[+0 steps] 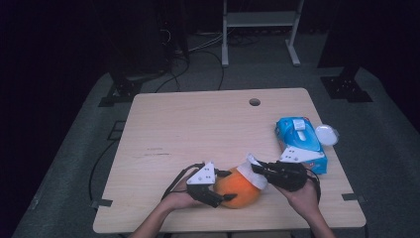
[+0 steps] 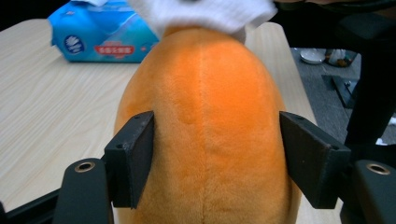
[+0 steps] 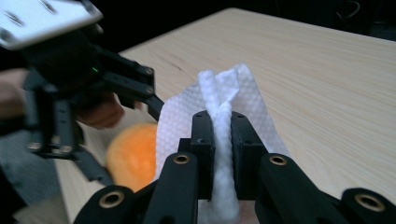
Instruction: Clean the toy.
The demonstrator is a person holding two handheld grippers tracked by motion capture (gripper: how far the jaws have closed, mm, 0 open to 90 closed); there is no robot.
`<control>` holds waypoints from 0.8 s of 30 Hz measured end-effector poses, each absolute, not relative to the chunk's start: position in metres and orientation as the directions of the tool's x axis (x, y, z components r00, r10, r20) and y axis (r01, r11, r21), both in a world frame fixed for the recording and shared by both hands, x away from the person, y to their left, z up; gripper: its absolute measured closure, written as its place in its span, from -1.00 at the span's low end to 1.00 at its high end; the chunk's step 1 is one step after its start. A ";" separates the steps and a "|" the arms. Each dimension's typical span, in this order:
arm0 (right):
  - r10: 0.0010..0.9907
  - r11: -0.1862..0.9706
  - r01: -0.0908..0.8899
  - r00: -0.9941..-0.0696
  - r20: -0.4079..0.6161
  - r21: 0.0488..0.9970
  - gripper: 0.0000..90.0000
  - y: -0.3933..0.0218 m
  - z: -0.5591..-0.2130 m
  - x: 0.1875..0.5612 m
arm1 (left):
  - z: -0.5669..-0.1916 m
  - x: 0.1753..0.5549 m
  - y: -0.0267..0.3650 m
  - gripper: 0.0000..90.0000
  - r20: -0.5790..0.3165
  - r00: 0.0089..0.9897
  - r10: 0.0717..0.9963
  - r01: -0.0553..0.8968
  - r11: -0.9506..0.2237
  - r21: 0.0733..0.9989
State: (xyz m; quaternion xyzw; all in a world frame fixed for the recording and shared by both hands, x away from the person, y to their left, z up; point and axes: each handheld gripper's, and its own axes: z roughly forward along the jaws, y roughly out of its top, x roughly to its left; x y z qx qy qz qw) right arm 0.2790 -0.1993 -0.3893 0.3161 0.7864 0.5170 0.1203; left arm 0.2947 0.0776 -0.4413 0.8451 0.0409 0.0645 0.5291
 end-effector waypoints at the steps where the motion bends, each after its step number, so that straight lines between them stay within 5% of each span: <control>1: 0.636 0.296 0.395 -0.761 0.130 0.870 0.80 -0.198 -0.397 0.282 | -0.442 0.294 0.078 -0.34 0.063 0.988 0.139 0.004 -0.433 0.901; 4: 0.644 0.272 0.442 -0.744 0.179 0.855 0.81 -0.207 -0.406 0.288 | -0.442 0.295 0.078 -0.34 0.058 0.989 0.139 0.007 -0.428 0.904; 11: 0.625 0.319 0.372 -0.774 0.102 0.871 0.82 -0.194 -0.395 0.274 | -0.441 0.292 0.072 -0.35 0.077 0.988 0.133 -0.011 -0.435 0.900; 20: 0.672 0.303 0.413 -0.732 0.115 0.859 0.82 -0.209 -0.401 0.280 | -0.442 0.293 0.072 -0.37 0.059 0.989 0.137 0.004 -0.422 0.906; 24: 0.614 0.337 0.374 -0.783 0.099 0.864 0.81 -0.195 -0.395 0.274 | -0.443 0.293 0.071 -0.38 0.058 0.988 0.141 0.007 -0.419 0.908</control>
